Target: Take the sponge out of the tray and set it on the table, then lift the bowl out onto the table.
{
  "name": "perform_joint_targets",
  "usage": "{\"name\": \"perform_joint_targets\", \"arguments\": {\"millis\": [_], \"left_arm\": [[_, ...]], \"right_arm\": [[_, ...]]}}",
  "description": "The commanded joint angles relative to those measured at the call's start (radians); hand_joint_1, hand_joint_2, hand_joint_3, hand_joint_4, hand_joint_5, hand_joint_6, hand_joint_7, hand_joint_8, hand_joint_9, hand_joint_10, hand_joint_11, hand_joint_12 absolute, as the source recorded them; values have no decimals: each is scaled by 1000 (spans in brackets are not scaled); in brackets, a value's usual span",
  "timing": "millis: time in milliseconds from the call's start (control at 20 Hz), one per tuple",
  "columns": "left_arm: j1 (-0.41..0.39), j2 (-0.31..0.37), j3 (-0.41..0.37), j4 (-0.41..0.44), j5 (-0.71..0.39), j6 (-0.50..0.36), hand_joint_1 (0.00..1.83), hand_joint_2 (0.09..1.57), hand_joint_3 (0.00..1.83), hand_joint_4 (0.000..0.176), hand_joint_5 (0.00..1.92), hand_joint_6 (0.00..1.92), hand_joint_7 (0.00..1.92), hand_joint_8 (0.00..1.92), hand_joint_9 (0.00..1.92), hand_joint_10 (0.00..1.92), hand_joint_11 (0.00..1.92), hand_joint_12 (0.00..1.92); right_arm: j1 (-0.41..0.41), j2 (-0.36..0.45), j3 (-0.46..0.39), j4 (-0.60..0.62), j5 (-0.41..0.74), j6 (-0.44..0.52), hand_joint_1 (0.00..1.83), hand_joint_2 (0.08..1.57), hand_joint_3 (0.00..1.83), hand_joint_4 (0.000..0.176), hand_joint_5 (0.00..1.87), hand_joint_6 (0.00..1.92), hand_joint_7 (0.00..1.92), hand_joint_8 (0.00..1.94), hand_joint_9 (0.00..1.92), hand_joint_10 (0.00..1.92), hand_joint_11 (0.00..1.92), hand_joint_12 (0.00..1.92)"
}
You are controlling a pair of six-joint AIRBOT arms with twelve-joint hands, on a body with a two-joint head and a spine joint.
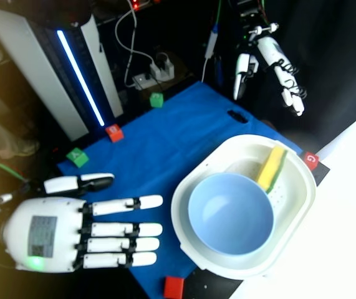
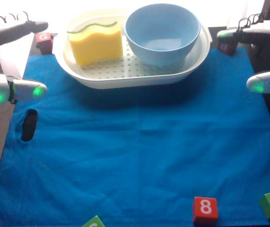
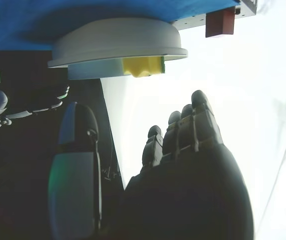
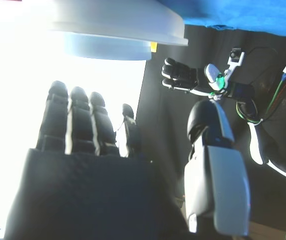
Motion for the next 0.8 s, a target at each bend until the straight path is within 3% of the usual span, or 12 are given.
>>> {"name": "perform_joint_targets", "arguments": {"millis": [0,200,250,350,450,500,550,600,700,750], "left_arm": [[-14,1,6,-24,-114,-4,725,961,17,148,212,11,115,9,15,6,0,0],[-79,-30,53,0,-57,-3,691,955,4,143,257,19,146,13,39,10,7,3],[-134,-56,85,24,-17,-3,810,992,16,89,258,15,166,17,61,16,2,0],[-248,-109,152,92,91,-3,799,961,1,143,290,7,227,10,101,11,14,8],[-356,-157,212,186,208,-3,817,959,0,142,321,4,261,4,140,7,35,27],[-413,-182,239,236,271,-3,807,945,0,162,376,8,306,10,193,4,5,143],[-452,-209,266,277,326,-3,844,948,0,149,401,2,340,2,251,5,0,293],[-473,-232,289,306,368,-3,827,932,0,158,424,2,372,2,290,7,0,461],[-501,-276,331,348,434,-3,859,903,0,150,480,7,452,10,384,21,0,756],[-505,-296,350,354,454,-3,858,902,0,160,506,3,486,3,473,26,2,1034]], "right_arm": [[17,0,2,62,93,7,406,1151,7,176,258,8,160,1,124,0,0,107],[17,-1,3,58,88,7,388,1141,0,176,270,7,145,0,131,1,37,130],[17,-1,3,58,88,7,371,1145,1,176,266,5,146,0,141,5,58,141],[17,-1,3,58,88,7,353,1155,4,176,268,4,160,5,145,5,64,150],[17,-5,6,58,88,7,337,1158,5,176,270,4,164,5,149,6,73,156],[17,-7,7,58,88,7,331,1157,3,176,289,9,174,7,157,7,61,155],[17,-10,11,58,88,7,367,1161,3,176,299,11,175,6,156,5,60,159],[17,-14,16,57,88,7,352,1166,4,176,297,7,176,4,163,6,79,172],[18,-17,21,57,88,7,407,1149,0,176,316,10,184,4,166,4,70,176],[18,-18,22,57,88,7,429,1153,0,176,315,7,181,2,149,1,52,172]]}}
